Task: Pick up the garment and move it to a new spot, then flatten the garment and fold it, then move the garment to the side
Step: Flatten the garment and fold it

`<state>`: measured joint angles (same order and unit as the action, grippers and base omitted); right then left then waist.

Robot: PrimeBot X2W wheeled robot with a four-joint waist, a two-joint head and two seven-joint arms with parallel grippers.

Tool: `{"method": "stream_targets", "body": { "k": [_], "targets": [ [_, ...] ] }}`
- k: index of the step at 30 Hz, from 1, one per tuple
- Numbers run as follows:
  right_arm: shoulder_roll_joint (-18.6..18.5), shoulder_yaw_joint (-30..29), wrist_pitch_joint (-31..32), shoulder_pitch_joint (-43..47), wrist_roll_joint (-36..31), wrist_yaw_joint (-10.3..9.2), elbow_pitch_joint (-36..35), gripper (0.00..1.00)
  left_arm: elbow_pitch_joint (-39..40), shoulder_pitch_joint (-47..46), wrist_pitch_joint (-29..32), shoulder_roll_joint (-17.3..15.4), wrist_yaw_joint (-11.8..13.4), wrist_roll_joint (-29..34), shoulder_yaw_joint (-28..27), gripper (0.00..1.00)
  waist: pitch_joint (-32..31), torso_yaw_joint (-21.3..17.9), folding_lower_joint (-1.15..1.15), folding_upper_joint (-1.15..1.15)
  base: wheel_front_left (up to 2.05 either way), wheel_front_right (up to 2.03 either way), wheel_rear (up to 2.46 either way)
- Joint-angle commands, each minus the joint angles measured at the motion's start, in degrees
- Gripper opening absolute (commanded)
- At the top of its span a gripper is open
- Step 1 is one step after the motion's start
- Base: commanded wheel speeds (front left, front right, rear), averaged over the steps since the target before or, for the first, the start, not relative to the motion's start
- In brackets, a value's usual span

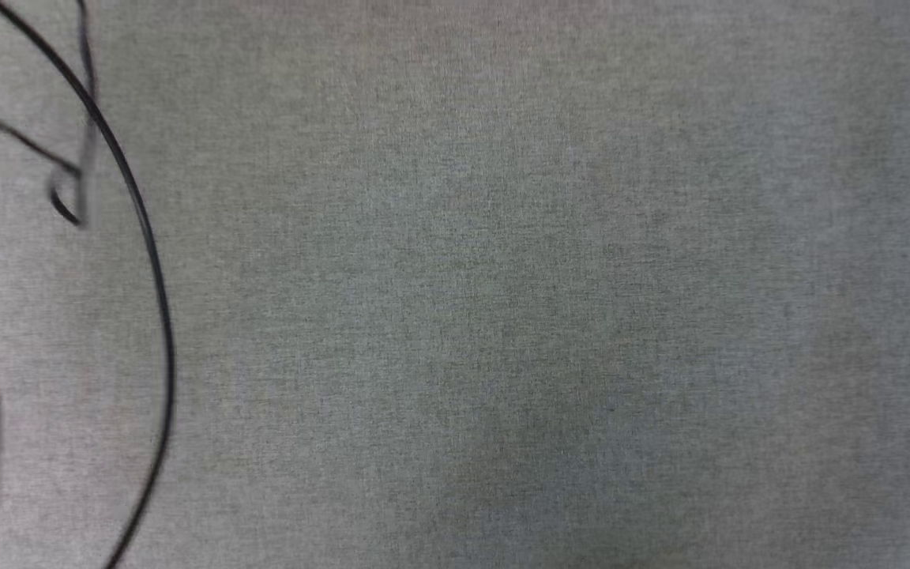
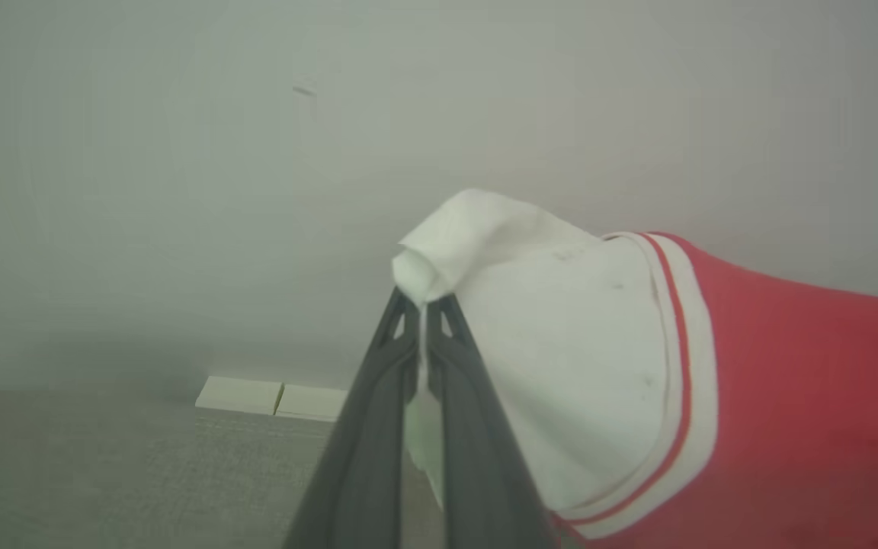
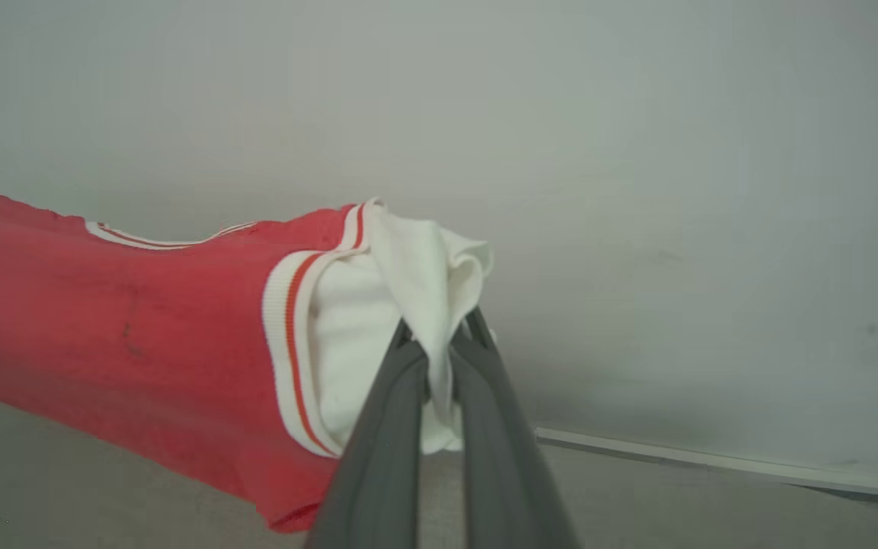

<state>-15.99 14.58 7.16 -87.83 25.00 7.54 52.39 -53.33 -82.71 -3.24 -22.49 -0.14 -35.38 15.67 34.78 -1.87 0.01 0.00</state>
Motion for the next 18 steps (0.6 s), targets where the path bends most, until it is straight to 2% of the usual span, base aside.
{"method": "stream_targets", "body": {
  "k": [1,8,10,18],
  "targets": [
    [-0.22,0.62,-0.91,2.35,1.26,-0.1,0.23,0.0,-0.63,2.71,-0.58,0.34,-0.7,-0.54,-0.21,0.0,-0.92,0.07,-0.01,0.0,0.0,0.0,0.0],
    [-3.01,6.18,-4.85,18.26,9.72,-0.1,-3.67,0.0,-2.1,16.48,-5.83,2.14,-4.72,-3.08,-0.06,0.0,-6.6,1.21,-0.01,0.0,0.0,0.0,0.0],
    [-3.46,7.5,-5.7,23.79,12.92,-0.1,-5.88,0.0,-1.36,20.82,-8.43,1.63,-5.41,-2.94,0.24,0.0,-8.61,1.1,-0.01,0.0,0.0,0.0,0.0],
    [-7.24,10.36,-9.23,42.85,20.34,-0.1,-13.6,0.0,4.35,39.25,-11.86,1.16,-5.52,-3.18,-1.33,0.0,-17.07,0.77,-0.01,0.0,0.0,0.0,0.0]
  ]
}}
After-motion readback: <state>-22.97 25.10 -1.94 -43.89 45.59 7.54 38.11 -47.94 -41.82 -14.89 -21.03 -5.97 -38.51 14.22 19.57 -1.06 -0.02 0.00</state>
